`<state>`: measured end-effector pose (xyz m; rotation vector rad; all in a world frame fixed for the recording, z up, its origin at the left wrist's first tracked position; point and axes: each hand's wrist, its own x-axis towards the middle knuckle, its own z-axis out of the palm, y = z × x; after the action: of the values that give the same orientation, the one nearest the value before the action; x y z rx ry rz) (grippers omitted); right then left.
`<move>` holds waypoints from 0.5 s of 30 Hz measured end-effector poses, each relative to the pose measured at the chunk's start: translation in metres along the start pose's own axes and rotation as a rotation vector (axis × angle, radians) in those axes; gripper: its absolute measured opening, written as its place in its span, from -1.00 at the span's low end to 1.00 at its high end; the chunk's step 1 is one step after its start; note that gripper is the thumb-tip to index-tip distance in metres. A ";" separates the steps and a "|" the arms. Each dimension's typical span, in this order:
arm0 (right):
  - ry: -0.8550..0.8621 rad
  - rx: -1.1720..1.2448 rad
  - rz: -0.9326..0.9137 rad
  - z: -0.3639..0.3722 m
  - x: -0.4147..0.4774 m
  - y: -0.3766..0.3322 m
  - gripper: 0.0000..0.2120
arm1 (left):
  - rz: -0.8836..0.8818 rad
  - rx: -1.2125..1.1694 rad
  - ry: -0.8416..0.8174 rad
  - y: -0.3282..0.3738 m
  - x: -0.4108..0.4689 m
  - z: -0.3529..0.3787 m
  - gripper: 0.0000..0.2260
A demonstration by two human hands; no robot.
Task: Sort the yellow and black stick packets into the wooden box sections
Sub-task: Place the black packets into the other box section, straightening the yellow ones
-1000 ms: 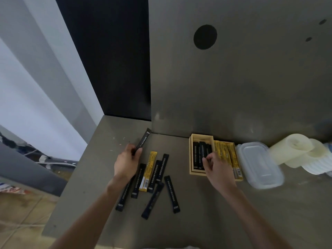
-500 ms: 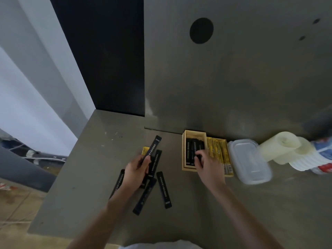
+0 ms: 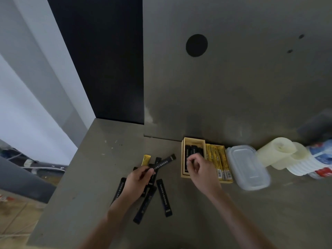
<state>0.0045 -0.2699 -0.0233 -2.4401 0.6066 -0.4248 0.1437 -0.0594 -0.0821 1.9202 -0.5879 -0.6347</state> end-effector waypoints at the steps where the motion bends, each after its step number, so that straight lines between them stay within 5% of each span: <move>1: 0.006 -0.028 -0.052 0.002 0.000 -0.007 -0.95 | 0.013 0.061 -0.027 0.001 0.000 0.000 -0.84; 5: -0.134 -0.252 -0.265 0.014 0.001 -0.027 -0.64 | 0.034 0.147 -0.074 -0.004 0.001 -0.003 -0.83; 15: -0.296 -0.153 -0.161 0.018 -0.018 -0.028 -0.73 | 0.039 0.066 -0.076 -0.001 -0.001 -0.003 -0.78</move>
<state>0.0063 -0.2325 -0.0236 -2.6407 0.3282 -0.0763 0.1450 -0.0556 -0.0819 1.9478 -0.6997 -0.6729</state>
